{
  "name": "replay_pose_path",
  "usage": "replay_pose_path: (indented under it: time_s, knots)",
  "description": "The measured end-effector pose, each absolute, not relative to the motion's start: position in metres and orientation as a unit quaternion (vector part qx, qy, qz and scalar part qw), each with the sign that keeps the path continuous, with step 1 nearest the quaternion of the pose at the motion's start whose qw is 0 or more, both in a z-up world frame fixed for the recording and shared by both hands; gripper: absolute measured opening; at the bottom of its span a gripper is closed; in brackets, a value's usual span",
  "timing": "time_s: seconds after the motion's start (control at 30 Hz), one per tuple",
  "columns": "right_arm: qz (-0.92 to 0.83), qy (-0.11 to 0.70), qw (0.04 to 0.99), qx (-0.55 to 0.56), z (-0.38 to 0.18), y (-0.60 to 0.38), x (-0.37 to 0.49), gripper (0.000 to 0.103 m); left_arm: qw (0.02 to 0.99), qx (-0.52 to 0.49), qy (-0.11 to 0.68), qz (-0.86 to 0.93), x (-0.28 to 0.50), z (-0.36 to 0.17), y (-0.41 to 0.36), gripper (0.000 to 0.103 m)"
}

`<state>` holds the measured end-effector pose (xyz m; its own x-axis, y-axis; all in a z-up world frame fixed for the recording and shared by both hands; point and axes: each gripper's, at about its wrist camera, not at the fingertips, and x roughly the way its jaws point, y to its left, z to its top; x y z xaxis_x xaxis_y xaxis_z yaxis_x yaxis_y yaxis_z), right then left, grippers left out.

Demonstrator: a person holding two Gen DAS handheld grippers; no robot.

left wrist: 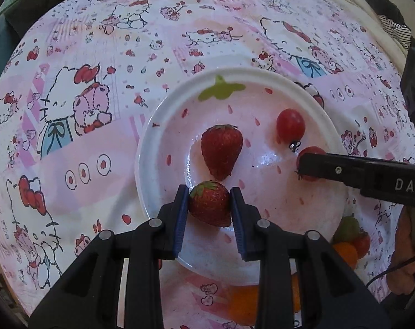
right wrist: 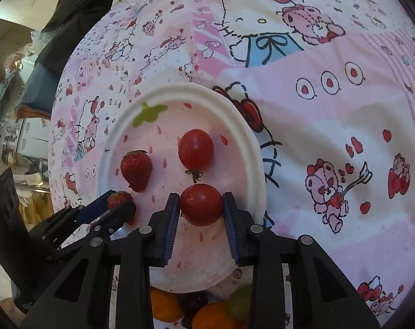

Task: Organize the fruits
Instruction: 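Lower both fruits onto the white plate and open both tools, then move both tools back to the fruit row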

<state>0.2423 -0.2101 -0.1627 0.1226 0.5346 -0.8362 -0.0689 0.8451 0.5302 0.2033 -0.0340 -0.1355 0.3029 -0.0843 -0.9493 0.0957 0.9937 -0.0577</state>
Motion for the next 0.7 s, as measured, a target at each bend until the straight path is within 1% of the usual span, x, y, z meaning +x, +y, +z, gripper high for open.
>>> replay_pose_path:
  time_s: [0.1, 0.17, 0.2, 0.23, 0.27, 0.3, 0.33, 0.37, 0.43, 0.7]
  knots:
    - [0.207, 0.63, 0.726, 0.183, -0.163, -0.208, 0.243, 0.036, 0.803, 0.003, 0.593, -0.059, 0.204, -0.139, -0.035, 0.027]
    - [0.209, 0.632, 0.723, 0.184, -0.164, -0.206, 0.243, 0.036, 0.802, 0.006, 0.594, -0.062, 0.203, -0.14, -0.036, 0.032]
    - [0.211, 0.634, 0.721, 0.184, -0.165, -0.205, 0.243, 0.036, 0.802, 0.005, 0.593, -0.068, 0.203, -0.141, -0.037, 0.038]
    - [0.212, 0.637, 0.718, 0.184, -0.165, -0.205, 0.243, 0.036, 0.801, 0.003, 0.593, -0.077, 0.203, -0.141, -0.039, 0.048]
    - [0.212, 0.638, 0.717, 0.183, -0.166, -0.204, 0.243, 0.04, 0.8, 0.003, 0.594, -0.084, 0.203, -0.14, -0.04, 0.052]
    - [0.217, 0.636, 0.716, 0.188, -0.165, -0.204, 0.242, 0.044, 0.8, 0.004, 0.594, -0.086, 0.202, -0.139, -0.042, 0.06]
    - [0.22, 0.632, 0.717, 0.194, -0.164, -0.204, 0.242, 0.053, 0.801, 0.007, 0.592, -0.086, 0.202, -0.138, -0.044, 0.065]
    - [0.223, 0.628, 0.718, 0.2, -0.161, -0.204, 0.242, 0.064, 0.803, 0.01, 0.59, -0.084, 0.201, -0.136, -0.045, 0.066]
    - [0.229, 0.621, 0.721, 0.205, -0.156, -0.203, 0.242, 0.07, 0.806, 0.011, 0.586, -0.079, 0.199, -0.133, -0.044, 0.068]
    - [0.226, 0.595, 0.741, 0.214, -0.133, -0.213, 0.244, 0.071, 0.817, -0.024, 0.572, -0.067, 0.196, -0.113, -0.029, 0.068]
